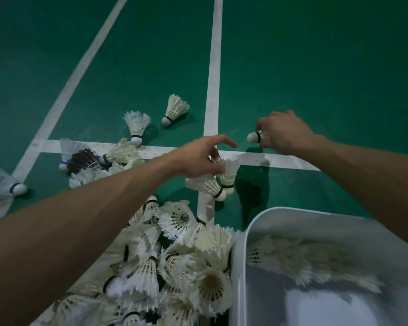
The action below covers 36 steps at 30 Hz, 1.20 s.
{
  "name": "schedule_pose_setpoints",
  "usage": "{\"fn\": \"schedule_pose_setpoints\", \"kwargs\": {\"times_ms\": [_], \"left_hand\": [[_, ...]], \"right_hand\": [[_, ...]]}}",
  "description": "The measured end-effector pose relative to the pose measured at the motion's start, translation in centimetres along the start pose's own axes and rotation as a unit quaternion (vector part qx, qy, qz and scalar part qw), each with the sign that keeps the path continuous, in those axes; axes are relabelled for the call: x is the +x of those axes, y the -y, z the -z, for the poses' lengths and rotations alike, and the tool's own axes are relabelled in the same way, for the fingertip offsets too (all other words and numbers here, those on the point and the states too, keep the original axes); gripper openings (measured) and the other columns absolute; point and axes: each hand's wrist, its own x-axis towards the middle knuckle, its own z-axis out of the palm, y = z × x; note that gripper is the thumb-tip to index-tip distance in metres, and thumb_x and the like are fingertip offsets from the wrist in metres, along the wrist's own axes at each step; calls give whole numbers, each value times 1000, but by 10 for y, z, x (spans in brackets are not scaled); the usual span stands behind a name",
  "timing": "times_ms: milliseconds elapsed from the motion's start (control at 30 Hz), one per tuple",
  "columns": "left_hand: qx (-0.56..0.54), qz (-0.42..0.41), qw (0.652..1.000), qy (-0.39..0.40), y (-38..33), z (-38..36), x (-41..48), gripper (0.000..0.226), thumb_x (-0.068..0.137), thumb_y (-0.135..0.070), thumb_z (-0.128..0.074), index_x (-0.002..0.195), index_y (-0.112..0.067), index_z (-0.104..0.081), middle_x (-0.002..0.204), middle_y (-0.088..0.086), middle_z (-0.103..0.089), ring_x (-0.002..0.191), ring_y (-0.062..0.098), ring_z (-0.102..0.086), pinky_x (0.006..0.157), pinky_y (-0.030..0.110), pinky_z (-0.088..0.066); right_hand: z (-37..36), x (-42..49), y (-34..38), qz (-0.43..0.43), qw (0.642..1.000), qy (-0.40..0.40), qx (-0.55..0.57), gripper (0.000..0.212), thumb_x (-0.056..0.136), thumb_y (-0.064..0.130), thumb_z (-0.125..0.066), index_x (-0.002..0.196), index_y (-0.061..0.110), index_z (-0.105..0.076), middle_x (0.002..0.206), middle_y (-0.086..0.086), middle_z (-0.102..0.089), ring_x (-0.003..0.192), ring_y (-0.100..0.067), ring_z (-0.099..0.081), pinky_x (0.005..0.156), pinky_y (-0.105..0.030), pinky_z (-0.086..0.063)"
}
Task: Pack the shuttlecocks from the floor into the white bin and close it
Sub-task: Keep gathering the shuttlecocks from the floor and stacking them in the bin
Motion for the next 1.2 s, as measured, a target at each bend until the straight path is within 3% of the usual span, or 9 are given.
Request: {"fn": "schedule_pose_setpoints", "kwargs": {"times_ms": [267,333,433,533,633,800,1000,1100,1200], "left_hand": [[-52,-25,994,-95,-77,26,-49,45,88,-7,-62,126,-29,-51,102,10,-63,89,27,-66,79,43,-58],[-69,-48,987,-139,-100,29,-64,43,90,-5,-59,126,-25,-51,103,10,-62,85,23,-65,71,34,-59],[-116,-74,977,-161,-123,28,-87,42,90,0,-56,126,-21,-51,95,9,-62,72,15,-62,50,17,-51],[-159,-66,975,-144,-121,20,-106,46,90,5,-53,126,-23,-48,92,11,-62,68,15,-61,50,18,-49],[-204,-53,965,-156,-111,11,-121,53,89,5,-53,128,-32,-46,93,14,-60,69,17,-59,51,22,-50],[-212,-54,959,-179,-113,2,-132,41,90,0,-56,115,-32,-60,99,13,-62,78,21,-62,56,26,-53],[-244,-75,948,-188,-132,-9,-135,38,89,1,-57,115,-26,-61,106,17,-61,86,24,-65,65,28,-57],[-257,-102,950,-143,-151,-13,-135,31,90,-2,-56,110,-25,-63,101,14,-65,76,17,-66,63,24,-54],[-184,-137,973,-32,-181,-27,-136,26,91,-8,-52,109,-24,-62,94,9,-67,67,13,-65,60,24,-54]], "right_hand": [[77,-89,-2,4,989,-103,105,44,79,50,-69,111,20,-63,91,-5,-48,87,-25,-48,74,-31,-38],[96,-117,-2,-11,979,-142,147,40,78,49,-70,106,20,-66,91,-5,-55,85,-25,-53,71,-28,-39],[116,-162,-4,-37,964,-121,234,36,76,51,-68,93,20,-67,90,-4,-67,80,-23,-60,66,-29,-45],[122,-206,-2,-49,955,-81,282,44,62,59,-60,85,21,-63,83,-4,-67,71,-21,-59,63,-31,-47],[111,-246,7,-26,969,-26,244,43,64,54,-66,89,21,-57,87,-2,-65,74,-20,-58,66,-33,-48],[65,-280,29,47,984,88,146,34,74,45,-74,90,24,-54,84,7,-57,72,-10,-53,60,-29,-43],[50,-284,0,9,995,37,90,31,78,40,-71,100,21,-59,96,1,-64,80,-19,-53,69,-31,-44],[48,-286,-17,-14,995,47,90,38,79,40,-72,109,21,-58,102,1,-61,85,-16,-49,72,-27,-39],[44,-291,-33,-38,996,45,70,43,76,38,-76,111,21,-60,107,-3,-63,86,-17,-48,72,-27,-38]]}}
